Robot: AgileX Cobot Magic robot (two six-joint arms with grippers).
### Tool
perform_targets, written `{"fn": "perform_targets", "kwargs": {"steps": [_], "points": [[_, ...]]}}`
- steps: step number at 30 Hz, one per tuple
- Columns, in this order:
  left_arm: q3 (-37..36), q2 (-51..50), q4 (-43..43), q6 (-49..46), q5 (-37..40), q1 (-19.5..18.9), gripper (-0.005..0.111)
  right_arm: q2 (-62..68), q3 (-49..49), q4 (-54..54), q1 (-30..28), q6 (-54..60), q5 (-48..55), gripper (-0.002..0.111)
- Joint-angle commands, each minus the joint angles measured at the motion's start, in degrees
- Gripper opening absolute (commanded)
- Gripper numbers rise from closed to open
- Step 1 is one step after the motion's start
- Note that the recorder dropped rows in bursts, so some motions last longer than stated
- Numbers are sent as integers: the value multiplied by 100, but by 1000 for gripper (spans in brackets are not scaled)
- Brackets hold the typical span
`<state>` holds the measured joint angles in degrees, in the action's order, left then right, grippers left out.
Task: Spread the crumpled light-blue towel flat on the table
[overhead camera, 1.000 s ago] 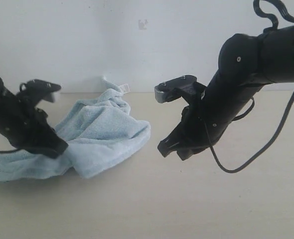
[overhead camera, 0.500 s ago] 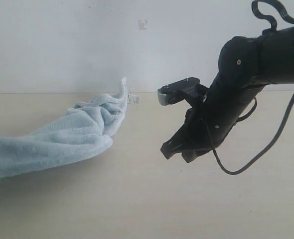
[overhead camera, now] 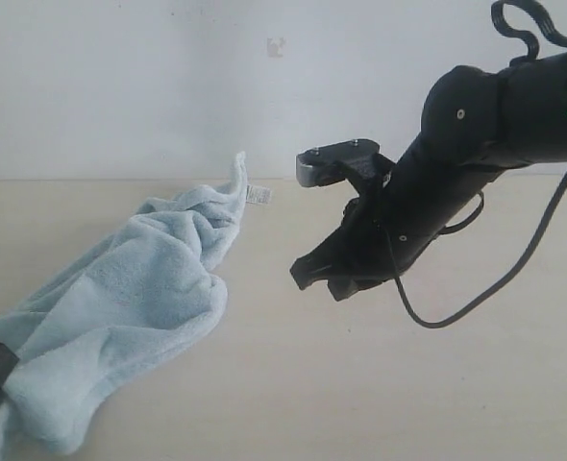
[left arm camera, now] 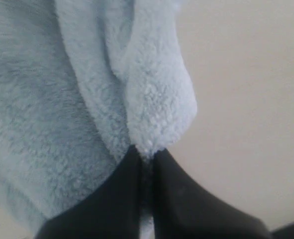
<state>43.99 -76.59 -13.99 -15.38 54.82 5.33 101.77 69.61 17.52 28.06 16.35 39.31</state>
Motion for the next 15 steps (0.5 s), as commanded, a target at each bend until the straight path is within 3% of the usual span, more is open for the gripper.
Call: {"fn": "perform_targets", "kwargs": {"steps": [1, 5, 9, 12, 15], "points": [[-434, 0, -1135, -1062, -283, 1, 4, -52, -31, 485, -13, 107, -250, 0], [-614, -71, -1460, -1221, 100, 61, 4, -52, -31, 1525, -13, 929, -93, 0], [-660, -71, -1877, -1701, 133, 469, 4, -52, -31, 1877, -13, 1420, -115, 4], [-660, -71, -2286, -2226, 404, 758, 4, -52, 58, 1862, -13, 1408, -407, 20], [-660, -71, -2864, -2964, 758, 1049, 4, 31, 527, 2087, -13, 1166, -436, 44]]}}
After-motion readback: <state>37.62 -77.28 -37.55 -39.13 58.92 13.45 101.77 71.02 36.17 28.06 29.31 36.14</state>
